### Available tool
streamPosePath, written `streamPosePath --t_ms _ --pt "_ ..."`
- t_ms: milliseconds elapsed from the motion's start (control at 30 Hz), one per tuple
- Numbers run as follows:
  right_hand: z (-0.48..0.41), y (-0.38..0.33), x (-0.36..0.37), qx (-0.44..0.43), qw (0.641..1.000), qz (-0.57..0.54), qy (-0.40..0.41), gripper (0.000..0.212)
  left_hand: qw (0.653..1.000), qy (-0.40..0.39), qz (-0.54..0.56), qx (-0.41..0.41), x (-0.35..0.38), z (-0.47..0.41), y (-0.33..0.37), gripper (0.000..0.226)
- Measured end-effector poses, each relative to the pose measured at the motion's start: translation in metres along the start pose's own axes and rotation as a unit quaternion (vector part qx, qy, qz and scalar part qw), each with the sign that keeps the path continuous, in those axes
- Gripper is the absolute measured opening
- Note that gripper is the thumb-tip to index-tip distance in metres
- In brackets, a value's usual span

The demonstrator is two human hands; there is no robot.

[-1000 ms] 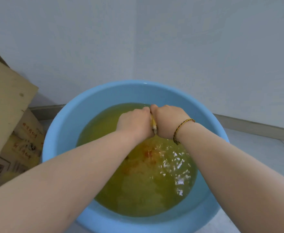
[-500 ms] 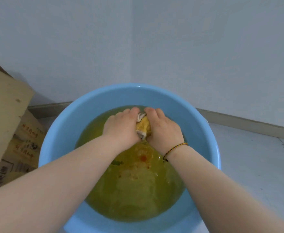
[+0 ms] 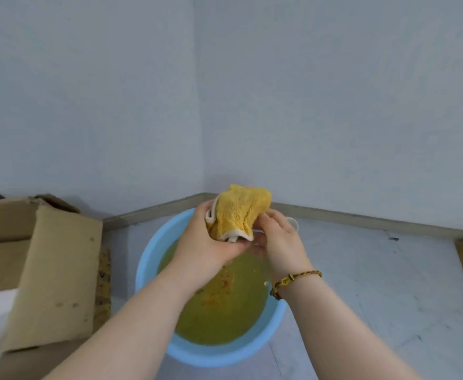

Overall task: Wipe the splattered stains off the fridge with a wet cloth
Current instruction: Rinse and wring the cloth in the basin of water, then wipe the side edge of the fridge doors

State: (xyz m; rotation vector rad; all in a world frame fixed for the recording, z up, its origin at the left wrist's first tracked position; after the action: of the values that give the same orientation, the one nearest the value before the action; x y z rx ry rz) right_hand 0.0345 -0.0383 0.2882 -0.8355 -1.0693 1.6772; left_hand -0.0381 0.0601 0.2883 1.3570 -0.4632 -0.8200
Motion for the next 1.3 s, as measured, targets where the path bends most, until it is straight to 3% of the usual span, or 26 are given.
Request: streamPosePath --t_ms 67,133,267,367,467,533,633,767,833,900,1000,1067,1233,1300 --pt "0.031 -0.039 -0.013 0.042 0.996 -0.078 -0.012 0.035 0.999 -0.04 -0.008 0.034 -0.002 0.016 0.05 0.058" --pt "0.064 -0.075 -0.027 0.046 0.993 -0.106 0.005 0.031 0.992 -0.112 -0.027 0.053 -0.001 0.038 0.094 0.064" --pt "0.134 -0.133 -0.065 -0.002 0.987 -0.109 0.118 0.035 0.967 -0.253 0.044 0.004 0.01 0.09 0.168 0.068" --pt "0.19 -0.163 -0.105 -0.059 0.977 -0.119 0.165 0.046 0.955 -0.285 0.077 0.005 0.024 0.125 0.216 0.039" --pt "0.244 -0.179 -0.141 -0.1 0.975 -0.098 0.173 0.059 0.948 -0.306 0.069 0.053 0.033 0.164 0.248 0.033" --pt "0.279 -0.179 -0.164 -0.123 0.974 -0.079 0.173 0.052 0.948 -0.301 0.081 0.069 0.04 0.191 0.26 0.022" --pt "0.336 -0.17 -0.198 -0.139 0.975 -0.048 0.165 0.04 0.944 -0.306 0.097 0.069 0.054 0.239 0.276 0.022" --pt "0.437 -0.132 -0.261 -0.116 0.965 -0.029 0.233 0.052 0.908 -0.405 0.07 0.083 0.09 0.343 0.282 0.022" --pt "0.48 -0.117 -0.286 -0.101 0.956 -0.02 0.274 0.075 0.887 -0.444 0.039 0.121 0.102 0.387 0.279 0.019" --pt "0.552 -0.096 -0.319 -0.121 0.93 -0.018 0.346 0.09 0.837 -0.512 -0.014 0.191 0.114 0.459 0.277 0.017" --pt "0.648 -0.074 -0.354 -0.139 0.918 0.027 0.37 0.06 0.757 -0.6 -0.051 0.255 0.121 0.56 0.274 0.014" --pt "0.706 -0.056 -0.369 -0.115 0.929 0.005 0.352 0.039 0.728 -0.616 -0.055 0.297 0.126 0.625 0.27 0.012" --pt "0.8 -0.003 -0.39 -0.064 0.908 -0.022 0.413 0.016 0.683 -0.586 -0.116 0.421 0.136 0.74 0.245 0.012" --pt "0.832 0.017 -0.393 -0.072 0.89 -0.028 0.449 0.024 0.695 -0.576 -0.094 0.419 0.139 0.781 0.238 0.007"
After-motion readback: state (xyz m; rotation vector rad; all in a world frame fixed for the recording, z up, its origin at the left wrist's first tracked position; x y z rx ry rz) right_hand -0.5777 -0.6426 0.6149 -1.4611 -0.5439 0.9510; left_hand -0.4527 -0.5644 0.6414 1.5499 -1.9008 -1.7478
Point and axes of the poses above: each hand's wrist, its own z-axis away from the middle knuckle, its own x-axis out of the palm, y = z × x, the point moved 1 cm from there along -z, towards the middle knuckle, and after that the axes turned 10 degrees about y, right-handed, at the moved point
